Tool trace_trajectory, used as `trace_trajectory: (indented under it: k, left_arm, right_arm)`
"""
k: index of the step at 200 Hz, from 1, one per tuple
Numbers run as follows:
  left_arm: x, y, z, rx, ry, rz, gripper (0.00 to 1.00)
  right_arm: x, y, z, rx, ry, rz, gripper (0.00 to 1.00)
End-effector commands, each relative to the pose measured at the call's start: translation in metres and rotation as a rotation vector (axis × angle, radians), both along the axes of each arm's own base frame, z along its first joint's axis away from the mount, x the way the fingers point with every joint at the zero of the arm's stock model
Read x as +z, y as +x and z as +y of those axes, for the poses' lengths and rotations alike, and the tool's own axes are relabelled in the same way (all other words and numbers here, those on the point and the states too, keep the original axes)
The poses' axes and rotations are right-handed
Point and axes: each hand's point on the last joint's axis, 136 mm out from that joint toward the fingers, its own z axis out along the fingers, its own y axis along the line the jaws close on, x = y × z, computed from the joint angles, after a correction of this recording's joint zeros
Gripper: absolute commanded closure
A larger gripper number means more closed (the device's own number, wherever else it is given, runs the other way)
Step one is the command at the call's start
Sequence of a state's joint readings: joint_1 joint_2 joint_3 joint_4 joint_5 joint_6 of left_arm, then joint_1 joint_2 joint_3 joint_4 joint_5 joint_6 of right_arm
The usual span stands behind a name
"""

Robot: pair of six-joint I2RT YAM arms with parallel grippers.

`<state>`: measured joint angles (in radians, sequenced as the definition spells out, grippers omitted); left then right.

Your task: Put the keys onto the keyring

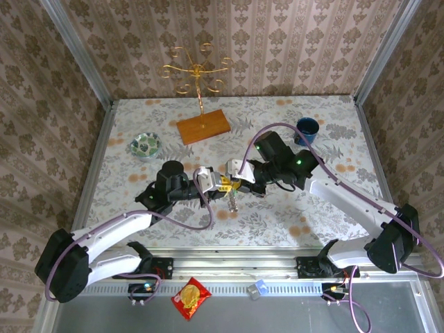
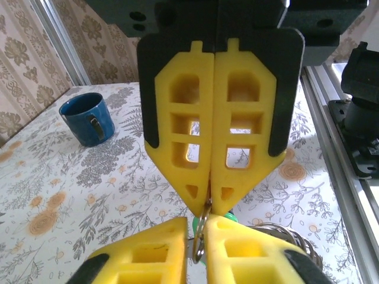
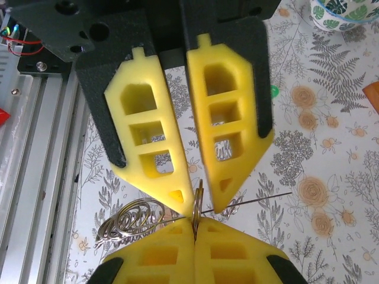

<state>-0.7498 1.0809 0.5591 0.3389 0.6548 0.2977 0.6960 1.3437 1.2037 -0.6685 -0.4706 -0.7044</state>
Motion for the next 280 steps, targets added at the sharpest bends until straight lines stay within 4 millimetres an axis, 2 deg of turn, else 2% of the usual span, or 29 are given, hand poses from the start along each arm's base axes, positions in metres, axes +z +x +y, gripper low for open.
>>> trace_trajectory:
  k: [1,15,26,59,86,125,129,155,204,240,280]
  left_arm:
    - [0.008,0.001,-0.004,-0.013,0.004,-0.046,0.92]
    - [0.01,0.0,-0.004,-0.014,0.0,-0.051,1.0]
    - [0.011,-0.001,-0.003,-0.013,-0.007,-0.055,1.0]
    - [0.016,-0.002,-0.001,-0.002,-0.074,-0.072,1.0]
    - [0.018,-0.004,0.0,0.002,-0.109,-0.073,1.0]
    - [0.014,-0.004,0.001,0.005,-0.127,-0.066,1.0]
    - [0.014,0.001,0.002,0.035,-0.127,-0.07,1.0]
    - [0.016,0.003,0.002,0.048,-0.146,-0.073,1.0]
    - [0.015,0.003,0.002,0.052,-0.168,-0.069,1.0]
    - [0.016,0.004,0.001,0.049,-0.174,-0.07,1.0]
    - [0.017,0.003,0.001,0.044,-0.176,-0.072,1.0]
  right_arm:
    - [0.012,-0.01,0.005,0.037,0.027,0.008,1.0]
    - [0.013,-0.01,0.005,0.031,0.05,0.005,1.0]
    - [0.016,-0.008,0.004,0.009,0.082,0.008,1.0]
    - [0.017,0.002,-0.007,-0.084,0.189,0.011,0.71]
    - [0.014,0.002,-0.014,-0.124,0.216,0.021,0.67]
    - [0.017,0.0,-0.014,-0.153,0.276,0.017,0.66]
    - [0.019,0.0,-0.014,-0.157,0.285,0.012,0.66]
    - [0.023,0.002,-0.016,-0.195,0.342,0.001,0.65]
    - [0.018,0.001,-0.022,-0.253,0.372,0.017,0.65]
    - [0.02,-0.002,-0.017,-0.231,0.386,0.047,0.65]
    - [0.025,0.004,-0.01,-0.223,0.4,0.045,0.66]
